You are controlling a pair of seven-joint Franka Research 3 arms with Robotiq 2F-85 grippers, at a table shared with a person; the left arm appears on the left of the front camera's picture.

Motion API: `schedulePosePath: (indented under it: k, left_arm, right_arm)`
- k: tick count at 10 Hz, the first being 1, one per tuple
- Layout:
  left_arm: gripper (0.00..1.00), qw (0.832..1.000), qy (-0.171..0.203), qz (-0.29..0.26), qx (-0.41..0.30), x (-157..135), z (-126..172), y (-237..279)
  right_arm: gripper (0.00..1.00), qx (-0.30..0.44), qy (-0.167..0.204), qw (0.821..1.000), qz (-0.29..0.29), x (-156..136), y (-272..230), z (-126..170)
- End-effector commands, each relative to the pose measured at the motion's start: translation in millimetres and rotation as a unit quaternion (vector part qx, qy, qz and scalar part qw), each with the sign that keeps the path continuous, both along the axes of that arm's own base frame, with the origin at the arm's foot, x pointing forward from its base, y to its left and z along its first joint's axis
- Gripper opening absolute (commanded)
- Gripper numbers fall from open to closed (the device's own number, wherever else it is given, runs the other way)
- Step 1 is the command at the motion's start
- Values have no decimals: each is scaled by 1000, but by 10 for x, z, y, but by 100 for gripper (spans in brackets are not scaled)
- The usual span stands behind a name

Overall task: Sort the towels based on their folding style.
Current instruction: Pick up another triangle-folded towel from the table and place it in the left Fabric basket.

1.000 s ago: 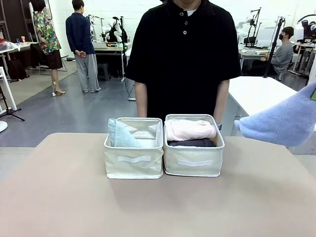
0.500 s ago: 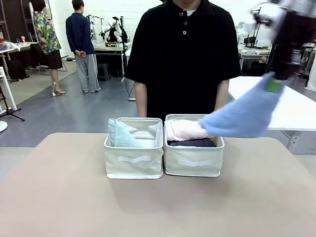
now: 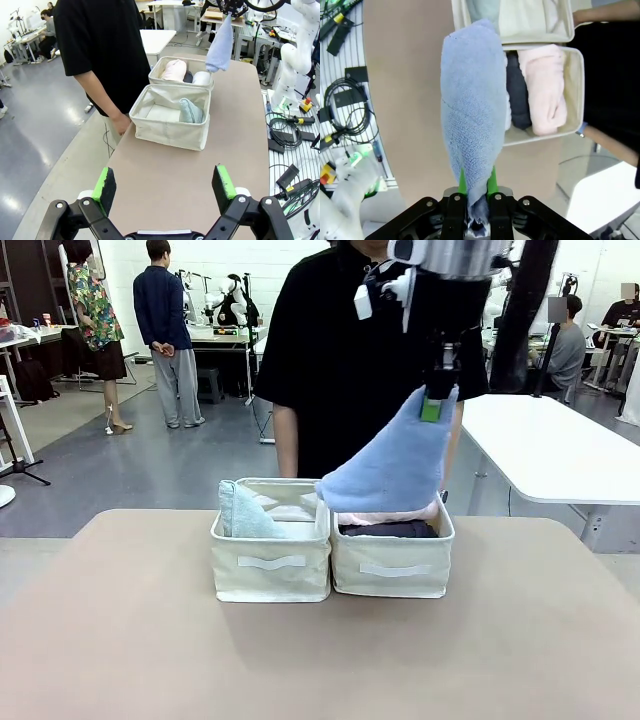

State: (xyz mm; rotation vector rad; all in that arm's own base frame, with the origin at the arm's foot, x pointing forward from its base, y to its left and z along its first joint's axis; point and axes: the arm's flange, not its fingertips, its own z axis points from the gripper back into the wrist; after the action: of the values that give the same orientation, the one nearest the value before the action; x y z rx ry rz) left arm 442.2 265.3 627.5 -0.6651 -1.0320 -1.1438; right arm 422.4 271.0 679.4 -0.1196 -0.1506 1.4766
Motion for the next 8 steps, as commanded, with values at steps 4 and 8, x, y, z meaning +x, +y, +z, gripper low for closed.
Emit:
schedulePosePath:
  k: [4, 8]
  left_arm:
    - [100, 1000, 6, 3, -3, -14, 28, 3]
    - [100, 1000, 6, 3, -3, -14, 28, 3]
  right_arm:
    - [15, 1, 3, 1000, 2, 56, 38, 4]
    - [15, 1, 3, 1000, 2, 56, 38, 4]
